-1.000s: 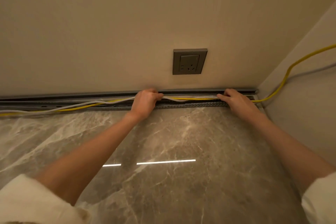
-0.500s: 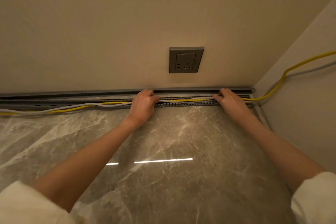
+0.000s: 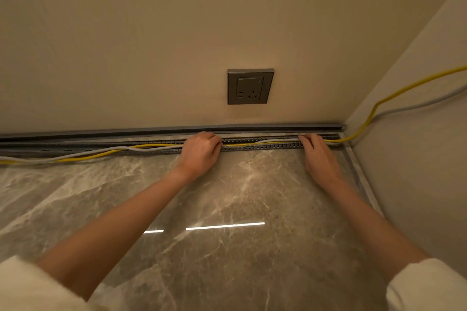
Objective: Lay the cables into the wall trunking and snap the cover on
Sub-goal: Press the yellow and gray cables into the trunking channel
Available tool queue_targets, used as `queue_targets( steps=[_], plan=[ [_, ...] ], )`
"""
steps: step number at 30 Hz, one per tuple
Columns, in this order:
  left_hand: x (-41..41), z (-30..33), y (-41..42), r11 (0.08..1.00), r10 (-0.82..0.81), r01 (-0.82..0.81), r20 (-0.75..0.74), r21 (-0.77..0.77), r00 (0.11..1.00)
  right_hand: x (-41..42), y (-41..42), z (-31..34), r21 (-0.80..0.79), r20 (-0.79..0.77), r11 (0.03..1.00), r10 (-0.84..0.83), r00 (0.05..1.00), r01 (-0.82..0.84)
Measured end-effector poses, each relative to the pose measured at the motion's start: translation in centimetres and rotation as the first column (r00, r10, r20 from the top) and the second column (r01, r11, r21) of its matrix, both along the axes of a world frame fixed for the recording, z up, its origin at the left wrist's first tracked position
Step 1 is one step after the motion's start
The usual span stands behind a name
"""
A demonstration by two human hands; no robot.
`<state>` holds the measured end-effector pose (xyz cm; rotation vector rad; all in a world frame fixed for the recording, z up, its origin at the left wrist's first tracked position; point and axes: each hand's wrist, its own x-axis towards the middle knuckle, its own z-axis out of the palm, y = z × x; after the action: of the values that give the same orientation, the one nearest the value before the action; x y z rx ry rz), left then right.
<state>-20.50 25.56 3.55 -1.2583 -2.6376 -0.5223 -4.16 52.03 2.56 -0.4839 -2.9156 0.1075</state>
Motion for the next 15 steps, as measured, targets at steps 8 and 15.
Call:
queue_targets(
  steps=[8, 15],
  plan=[
    [2.0, 0.5, 6.6, 0.945, -0.309, 0.308, 0.015, -0.106, 0.951, 2.9, 2.7, -0.2, 0.063, -0.003, 0.997, -0.044, 0.999, 0.044],
    [2.4, -0.4, 9.4, 0.921, -0.319, 0.314, 0.017, -0.232, 0.948, 2.4, 6.0, 1.7, 0.284, 0.273, 0.958, -0.043, 0.961, -0.037]
  ],
)
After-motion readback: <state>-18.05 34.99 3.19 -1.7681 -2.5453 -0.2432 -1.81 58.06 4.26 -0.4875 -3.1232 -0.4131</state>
